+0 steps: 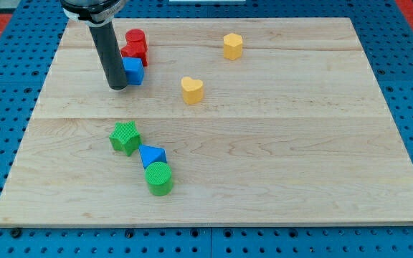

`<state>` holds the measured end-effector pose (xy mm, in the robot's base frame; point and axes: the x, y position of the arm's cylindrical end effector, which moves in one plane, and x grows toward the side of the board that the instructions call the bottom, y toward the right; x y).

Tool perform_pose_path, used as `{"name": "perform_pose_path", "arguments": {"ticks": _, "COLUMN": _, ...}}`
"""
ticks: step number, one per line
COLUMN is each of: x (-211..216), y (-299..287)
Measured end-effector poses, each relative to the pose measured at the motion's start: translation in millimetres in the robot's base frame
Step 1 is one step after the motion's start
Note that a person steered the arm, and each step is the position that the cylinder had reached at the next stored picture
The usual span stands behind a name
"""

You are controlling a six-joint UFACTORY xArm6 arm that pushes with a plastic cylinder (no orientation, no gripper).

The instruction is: Move the blue triangle to the bottom left of the board

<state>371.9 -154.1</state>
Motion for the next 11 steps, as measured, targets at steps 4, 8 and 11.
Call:
{"name": "perform_pose_path", "arguments": {"ticks": 4, "x": 156.1, "y": 106.3}}
{"name": "perform_pose_path", "arguments": {"ticks": 8, "x": 173.0, "y": -67.6}}
{"name": "perform_pose_path", "arguments": {"ticks": 11, "x": 158.8, "y": -110.1}}
